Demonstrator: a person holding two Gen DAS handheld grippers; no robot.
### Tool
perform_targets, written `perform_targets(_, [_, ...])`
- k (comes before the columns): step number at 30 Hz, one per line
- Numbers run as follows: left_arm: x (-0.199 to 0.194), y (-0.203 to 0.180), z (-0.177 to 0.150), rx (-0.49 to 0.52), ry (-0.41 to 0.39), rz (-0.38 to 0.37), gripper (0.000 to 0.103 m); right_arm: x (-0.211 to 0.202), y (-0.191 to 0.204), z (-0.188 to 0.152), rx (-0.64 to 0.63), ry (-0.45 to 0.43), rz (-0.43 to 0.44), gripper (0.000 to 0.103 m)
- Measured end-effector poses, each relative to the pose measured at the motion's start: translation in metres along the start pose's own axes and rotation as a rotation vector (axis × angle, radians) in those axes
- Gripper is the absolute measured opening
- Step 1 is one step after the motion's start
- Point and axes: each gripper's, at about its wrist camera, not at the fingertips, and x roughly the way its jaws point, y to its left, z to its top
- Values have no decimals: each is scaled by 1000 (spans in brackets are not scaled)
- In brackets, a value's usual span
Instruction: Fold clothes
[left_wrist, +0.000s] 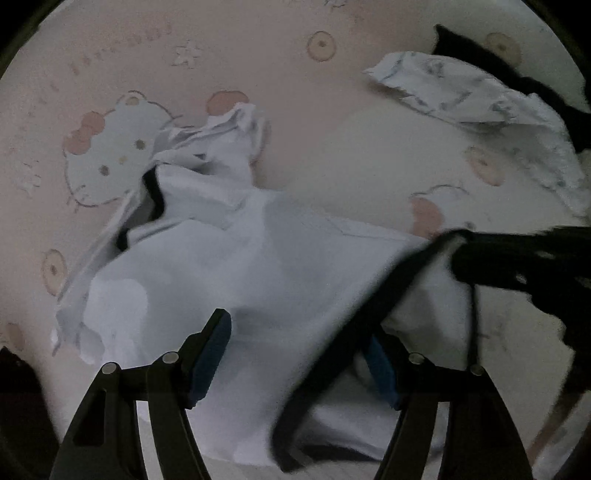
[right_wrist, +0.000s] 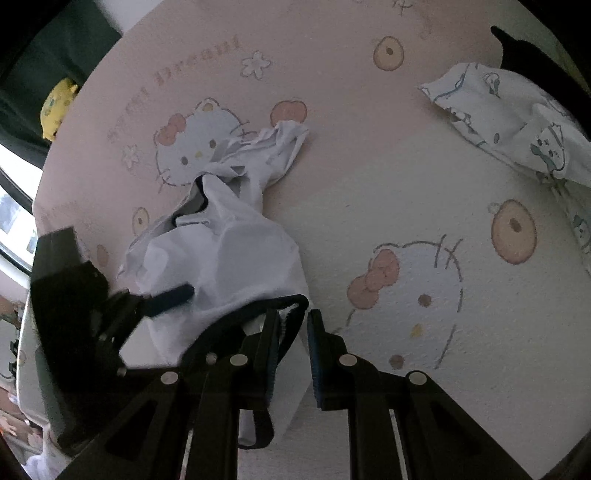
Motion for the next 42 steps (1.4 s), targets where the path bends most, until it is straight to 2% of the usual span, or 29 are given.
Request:
perform_targets(1, [2,2,1,-3,-5,10,56,1,0,0,-6,5,-7,14])
perform_targets(2, [3,4,3,-11,-9,16,40,3,2,0,-17,16,-12,14])
perform_targets(4, [-2,10,5,-49,-25,9,34,8,4,-1,-34,41,-22,20])
perform_targets(6, [-7,19,6,-85,-51,0,33,14,6,-4,-39,80,-32,54])
perform_targets(7, [-9,23,6,-96,-55,1,31,17,8,-6,-45,92,-35,57])
perform_targets(14, [-21,55,4,-167,-99,32,28,26,23,-15,-97,136,-17,58])
perform_targets(17, [-26,66,-1,-203,-107,59,28,31,32,-18,-126,148,-23,63])
perform_targets(21, [-34,86,-9,-261,-111,86,28,38,45,-21,-168,169,-31,64])
perform_targets(26, [-45,117,-23,-349,-98,107,28,52,59,-29,-245,179,-108,64])
perform_targets(28, [-47,127,-31,-388,-83,104,28,55,66,-33,-299,161,-159,64])
perform_targets(31, [-55,139,-45,-433,-86,107,28,56,71,-35,-312,139,-197,64])
perform_targets(36, [-69,145,-64,-435,-86,154,29,58,72,-34,-277,134,-199,64])
perform_targets(39, [-70,150,-71,-438,-69,153,29,59,74,-32,-273,137,-185,64])
perform_targets(42, [-73,151,-83,-432,-53,185,29,54,77,-32,-277,105,-188,63])
